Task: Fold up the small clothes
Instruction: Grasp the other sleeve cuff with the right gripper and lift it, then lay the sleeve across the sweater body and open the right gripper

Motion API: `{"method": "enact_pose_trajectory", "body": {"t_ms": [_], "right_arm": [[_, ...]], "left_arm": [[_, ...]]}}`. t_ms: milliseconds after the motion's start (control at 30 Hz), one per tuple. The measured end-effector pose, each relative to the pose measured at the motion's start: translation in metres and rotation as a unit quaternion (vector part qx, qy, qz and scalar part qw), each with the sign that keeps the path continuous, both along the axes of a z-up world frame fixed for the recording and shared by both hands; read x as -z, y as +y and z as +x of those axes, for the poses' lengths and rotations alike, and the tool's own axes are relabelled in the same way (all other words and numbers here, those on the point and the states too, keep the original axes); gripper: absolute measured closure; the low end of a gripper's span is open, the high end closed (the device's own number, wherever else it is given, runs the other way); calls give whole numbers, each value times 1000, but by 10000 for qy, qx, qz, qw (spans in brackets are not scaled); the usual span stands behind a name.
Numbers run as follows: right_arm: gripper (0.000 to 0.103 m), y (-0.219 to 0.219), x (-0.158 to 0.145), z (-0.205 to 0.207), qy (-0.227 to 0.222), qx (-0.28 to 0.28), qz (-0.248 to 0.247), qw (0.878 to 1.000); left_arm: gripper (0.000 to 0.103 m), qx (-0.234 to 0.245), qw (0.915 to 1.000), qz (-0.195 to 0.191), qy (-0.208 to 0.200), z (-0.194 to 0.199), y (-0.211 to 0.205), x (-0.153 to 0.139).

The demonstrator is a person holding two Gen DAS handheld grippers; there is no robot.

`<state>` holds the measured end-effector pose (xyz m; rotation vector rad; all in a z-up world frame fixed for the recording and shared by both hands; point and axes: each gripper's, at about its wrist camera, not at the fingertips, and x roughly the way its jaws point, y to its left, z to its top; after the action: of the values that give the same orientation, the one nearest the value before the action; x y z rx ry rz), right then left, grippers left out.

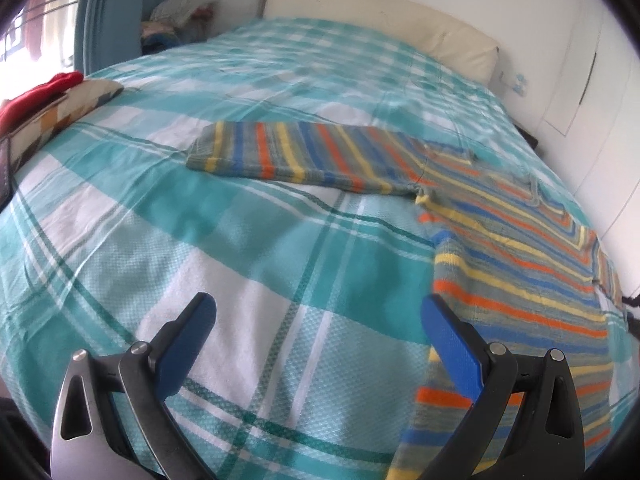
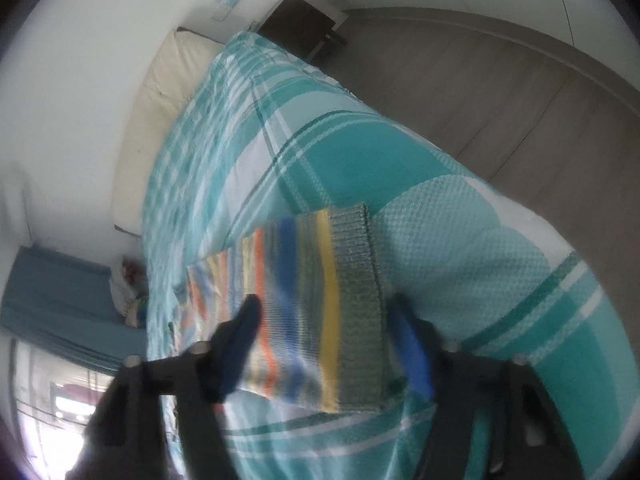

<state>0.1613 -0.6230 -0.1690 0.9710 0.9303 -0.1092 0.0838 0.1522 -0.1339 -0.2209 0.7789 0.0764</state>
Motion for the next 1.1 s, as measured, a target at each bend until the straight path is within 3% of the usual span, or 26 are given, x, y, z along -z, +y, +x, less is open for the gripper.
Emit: {"method": "enact_pose_trajectory", "body": {"t_ms": [167,300,433,533,600,633,667,700,867,1100], "right_arm": [[99,29,-62,-1,-498,-244,-795,9953],[99,105,-138,21,-1274,-1091,-1175,9788],[99,204,-181,63,-1684,-1957,-1256,9579],[99,279,-182,97,-1716,-2460,-1338,9445],[90,321,-171,119,-1693,-2709,-1245,9394],[78,335,-162,129,-1568,-2870,-1095,9387],[41,345,-153,136,-1413,-2963,-957,9397],[26,351,-146,138,-1405,-2927,-865,9419],[26,339,-136,125,-1337,-2762,-898,9475],[25,265,-106,55,-942,-2342,-2071,9452]], "left_arm": [[1,93,9999,51,-69,-4,-4,-4],[1,138,9998,-102,-129,-5,-3,-8],[1,135,9995,-186,-211,-7,-1,-13],[1,88,9994,-187,-264,-10,3,-16],[1,37,9995,-167,-278,-11,6,-17],[1,0,9995,-157,-292,-11,8,-17],[1,-26,9994,-151,-307,-11,9,-18],[1,-57,9994,-140,-322,-11,11,-18],[1,-110,9990,-270,-342,-10,17,-21],[1,-60,9997,-154,-166,-6,9,-14]]}}
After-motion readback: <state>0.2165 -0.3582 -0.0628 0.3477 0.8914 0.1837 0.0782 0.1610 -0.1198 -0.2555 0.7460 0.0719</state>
